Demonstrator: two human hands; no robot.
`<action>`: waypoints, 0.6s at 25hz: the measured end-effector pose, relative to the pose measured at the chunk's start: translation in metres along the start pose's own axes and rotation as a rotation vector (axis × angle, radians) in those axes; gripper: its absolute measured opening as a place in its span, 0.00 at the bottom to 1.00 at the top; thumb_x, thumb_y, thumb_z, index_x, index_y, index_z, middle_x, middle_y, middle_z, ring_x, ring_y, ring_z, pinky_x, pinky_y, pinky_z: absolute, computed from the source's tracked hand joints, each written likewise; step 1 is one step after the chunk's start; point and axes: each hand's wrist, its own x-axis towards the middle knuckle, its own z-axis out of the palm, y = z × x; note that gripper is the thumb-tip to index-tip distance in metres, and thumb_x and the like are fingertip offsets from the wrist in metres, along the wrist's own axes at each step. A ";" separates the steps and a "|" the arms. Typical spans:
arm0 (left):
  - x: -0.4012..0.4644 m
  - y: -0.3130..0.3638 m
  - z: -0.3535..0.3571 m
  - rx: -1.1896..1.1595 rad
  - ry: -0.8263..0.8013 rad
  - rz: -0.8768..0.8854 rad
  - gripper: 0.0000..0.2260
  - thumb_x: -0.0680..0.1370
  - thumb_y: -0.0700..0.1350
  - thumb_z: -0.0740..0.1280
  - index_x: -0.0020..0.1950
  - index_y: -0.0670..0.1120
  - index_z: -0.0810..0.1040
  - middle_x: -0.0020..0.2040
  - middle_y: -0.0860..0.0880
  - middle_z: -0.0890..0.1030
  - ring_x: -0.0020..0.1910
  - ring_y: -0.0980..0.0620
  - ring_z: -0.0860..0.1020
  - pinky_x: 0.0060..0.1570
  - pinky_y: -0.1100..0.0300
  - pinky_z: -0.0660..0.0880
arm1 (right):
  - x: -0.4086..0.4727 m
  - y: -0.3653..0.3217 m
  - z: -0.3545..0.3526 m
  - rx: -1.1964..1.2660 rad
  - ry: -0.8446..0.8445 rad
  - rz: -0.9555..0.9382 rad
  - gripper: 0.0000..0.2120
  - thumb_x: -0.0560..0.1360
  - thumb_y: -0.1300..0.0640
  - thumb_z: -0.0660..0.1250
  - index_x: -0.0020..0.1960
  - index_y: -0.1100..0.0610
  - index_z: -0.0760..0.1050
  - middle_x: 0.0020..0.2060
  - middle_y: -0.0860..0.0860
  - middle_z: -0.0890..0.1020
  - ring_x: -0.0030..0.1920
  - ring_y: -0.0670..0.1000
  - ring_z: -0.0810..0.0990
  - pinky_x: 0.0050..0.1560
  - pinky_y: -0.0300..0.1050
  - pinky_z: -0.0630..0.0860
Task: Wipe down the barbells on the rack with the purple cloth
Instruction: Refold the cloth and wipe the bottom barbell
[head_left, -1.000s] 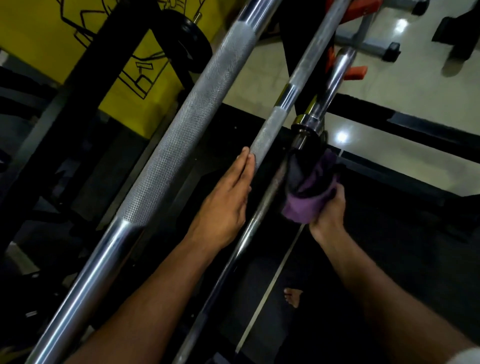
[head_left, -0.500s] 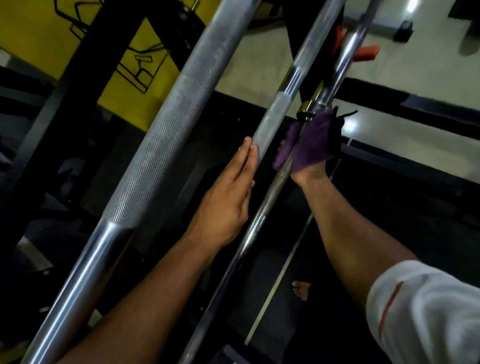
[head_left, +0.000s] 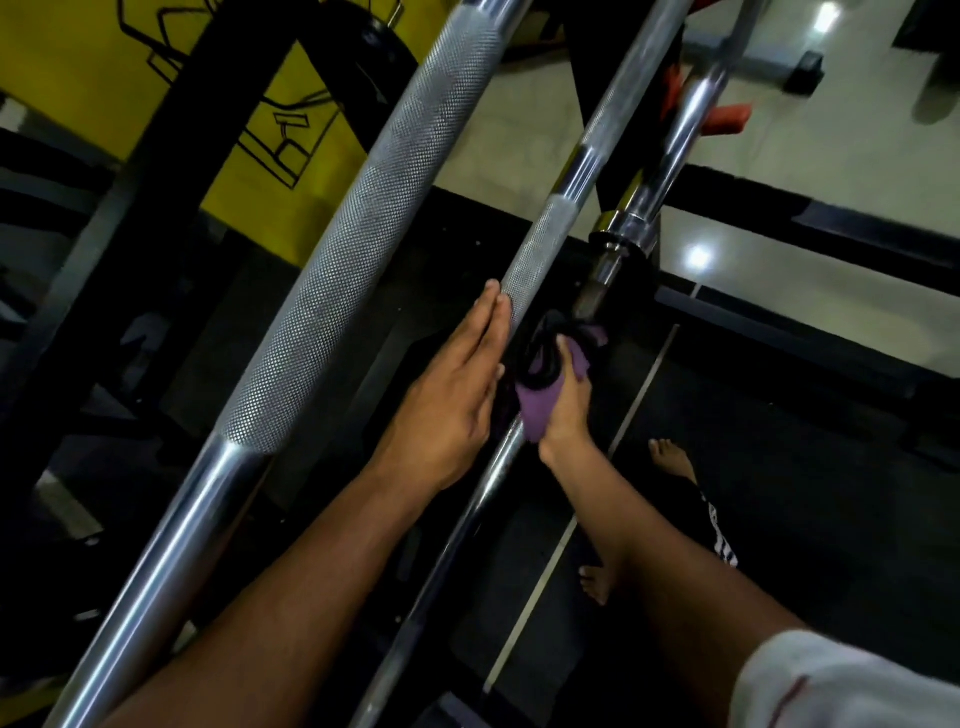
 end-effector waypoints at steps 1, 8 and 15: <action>0.000 -0.001 0.000 0.001 0.008 0.010 0.27 0.82 0.33 0.60 0.80 0.39 0.56 0.82 0.45 0.53 0.80 0.53 0.55 0.76 0.64 0.56 | 0.018 -0.019 0.009 -0.024 0.028 -0.043 0.33 0.69 0.46 0.79 0.68 0.60 0.75 0.60 0.59 0.82 0.60 0.59 0.82 0.59 0.54 0.80; 0.001 -0.002 0.001 0.000 0.017 0.013 0.28 0.82 0.32 0.61 0.80 0.39 0.56 0.82 0.45 0.53 0.80 0.53 0.56 0.76 0.63 0.58 | 0.120 -0.060 0.005 -0.194 -0.070 0.087 0.50 0.57 0.32 0.80 0.68 0.63 0.73 0.46 0.66 0.79 0.40 0.65 0.81 0.39 0.61 0.81; 0.000 -0.004 0.004 0.029 0.006 0.004 0.27 0.83 0.35 0.60 0.81 0.41 0.55 0.82 0.47 0.52 0.80 0.54 0.55 0.76 0.64 0.58 | -0.015 0.011 -0.007 -0.283 -0.028 -0.025 0.32 0.71 0.35 0.72 0.67 0.55 0.77 0.58 0.55 0.84 0.57 0.52 0.83 0.64 0.51 0.78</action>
